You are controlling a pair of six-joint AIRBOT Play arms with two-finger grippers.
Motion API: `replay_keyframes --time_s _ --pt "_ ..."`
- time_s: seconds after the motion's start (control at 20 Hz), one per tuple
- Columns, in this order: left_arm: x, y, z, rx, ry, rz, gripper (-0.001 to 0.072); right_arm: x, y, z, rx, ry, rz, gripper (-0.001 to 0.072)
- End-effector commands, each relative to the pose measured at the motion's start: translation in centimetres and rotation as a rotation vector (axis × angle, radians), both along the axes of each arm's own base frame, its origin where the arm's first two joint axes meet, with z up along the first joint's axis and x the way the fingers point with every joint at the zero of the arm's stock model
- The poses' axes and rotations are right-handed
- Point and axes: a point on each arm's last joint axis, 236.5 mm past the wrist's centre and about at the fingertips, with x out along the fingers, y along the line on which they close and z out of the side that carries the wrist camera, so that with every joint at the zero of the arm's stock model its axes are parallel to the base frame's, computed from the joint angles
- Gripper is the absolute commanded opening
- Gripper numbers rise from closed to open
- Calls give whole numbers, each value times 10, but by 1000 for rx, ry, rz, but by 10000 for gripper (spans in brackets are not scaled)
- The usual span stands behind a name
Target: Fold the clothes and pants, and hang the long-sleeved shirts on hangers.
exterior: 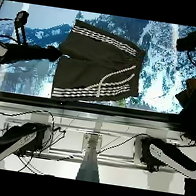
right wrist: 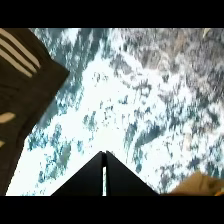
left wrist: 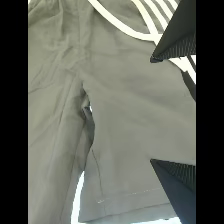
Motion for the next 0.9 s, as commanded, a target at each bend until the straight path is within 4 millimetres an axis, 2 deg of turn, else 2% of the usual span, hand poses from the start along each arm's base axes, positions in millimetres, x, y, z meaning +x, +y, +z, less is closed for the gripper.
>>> replay_keyframes --time_s 0.0,0.15,0.25,0.3,0.35,0.4,0.6,0.7,0.85 --pt "4 2 1 3 -13 12 468 -52 -22 -78 207 364 -123 24" --pt "7 5 4 4 -29 25 456 -96 18 -143 590 626 -99 24" --pt "7 9 4 4 -26 35 457 -117 38 -177 768 695 -99 45" --pt "7 14 3 3 -21 46 458 -124 42 -196 811 709 -136 221" --pt "6 23 2 2 -12 62 459 -129 45 -215 837 711 -178 463" --pt "3 32 1 -1 5 80 459 -132 50 -231 860 705 -213 532" --pt "-15 78 -13 -33 119 171 461 -137 68 -276 986 666 -422 531" --pt "-24 97 -23 -62 188 216 505 -140 74 -284 1029 685 -476 532" --pt "-49 118 -48 -95 335 236 505 -141 84 -292 1092 735 -504 531"
